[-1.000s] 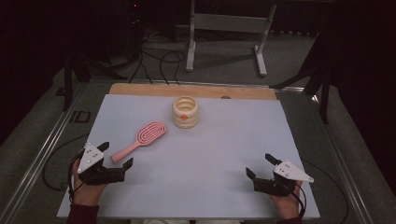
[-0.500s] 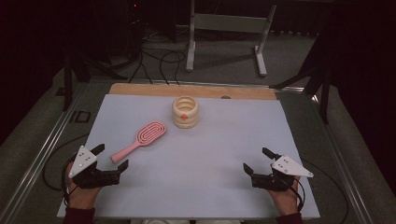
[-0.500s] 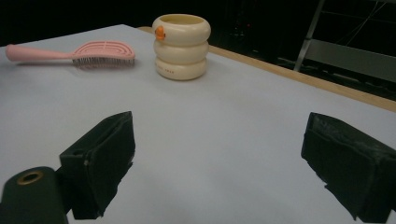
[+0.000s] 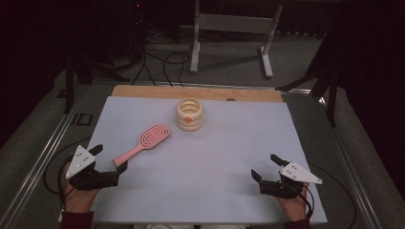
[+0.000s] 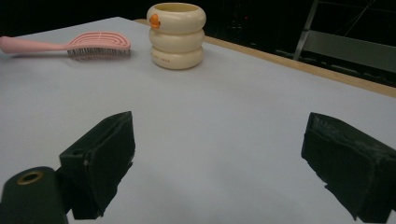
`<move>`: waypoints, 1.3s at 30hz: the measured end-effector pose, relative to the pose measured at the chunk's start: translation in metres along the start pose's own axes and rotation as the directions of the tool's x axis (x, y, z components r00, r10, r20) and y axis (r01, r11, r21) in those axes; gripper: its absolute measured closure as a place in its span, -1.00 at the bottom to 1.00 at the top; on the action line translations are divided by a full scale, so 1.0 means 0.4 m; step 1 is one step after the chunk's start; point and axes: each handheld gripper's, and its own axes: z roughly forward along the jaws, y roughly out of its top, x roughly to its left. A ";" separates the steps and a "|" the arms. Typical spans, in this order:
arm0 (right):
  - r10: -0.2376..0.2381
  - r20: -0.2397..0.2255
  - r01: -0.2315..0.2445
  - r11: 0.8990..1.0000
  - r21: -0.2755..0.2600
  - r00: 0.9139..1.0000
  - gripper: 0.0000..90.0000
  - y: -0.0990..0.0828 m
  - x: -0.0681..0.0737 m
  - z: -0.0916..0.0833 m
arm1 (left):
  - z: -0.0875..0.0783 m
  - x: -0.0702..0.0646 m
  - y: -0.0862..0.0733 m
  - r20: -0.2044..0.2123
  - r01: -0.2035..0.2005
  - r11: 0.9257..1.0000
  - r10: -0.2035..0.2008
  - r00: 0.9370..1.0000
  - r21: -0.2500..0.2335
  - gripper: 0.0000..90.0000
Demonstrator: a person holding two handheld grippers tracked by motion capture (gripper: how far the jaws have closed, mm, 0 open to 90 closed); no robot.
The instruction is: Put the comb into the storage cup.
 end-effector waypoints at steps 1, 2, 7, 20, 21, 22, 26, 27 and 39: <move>-0.003 0.001 0.003 1.000 -0.001 1.000 -0.78 0.000 0.000 0.000 | 0.000 0.003 0.004 0.004 0.008 1.000 -0.008 1.000 -0.001 -1.00; -0.002 0.001 0.002 1.000 0.000 1.000 -0.78 0.001 0.001 0.000 | -0.001 0.005 0.008 0.008 0.016 1.000 -0.016 1.000 -0.005 -1.00; 0.000 -0.002 0.000 1.000 0.001 1.000 -0.78 -0.001 0.002 0.001 | 0.003 0.009 0.030 0.006 0.007 1.000 -0.007 1.000 0.016 -1.00; 0.003 0.003 -0.003 1.000 0.002 1.000 -0.78 -0.007 0.004 0.000 | 0.063 0.050 0.065 -0.004 -0.011 0.994 0.011 1.000 0.111 -1.00; 0.003 0.003 -0.003 1.000 0.004 1.000 -0.78 -0.007 0.004 0.000 | 0.067 0.050 0.067 -0.007 -0.021 0.993 0.022 1.000 0.116 -1.00; 0.003 0.003 -0.003 1.000 0.003 1.000 -0.78 -0.007 0.004 0.001 | 0.072 0.049 0.068 -0.009 -0.032 0.993 0.033 0.999 0.118 -1.00; 0.005 0.005 -0.005 1.000 0.005 1.000 -0.78 -0.008 0.004 0.001 | 0.089 0.050 0.076 -0.008 -0.066 0.990 0.067 0.998 0.127 -1.00; 0.006 0.005 -0.006 1.000 0.005 1.000 -0.78 -0.009 0.004 0.001 | 0.093 0.050 0.078 -0.006 -0.071 0.989 0.073 0.997 0.130 -1.00; 0.004 0.001 -0.004 1.000 0.012 1.000 -0.78 -0.013 0.007 0.005 | 0.154 0.052 0.105 0.007 -0.104 0.969 0.105 0.994 0.223 -1.00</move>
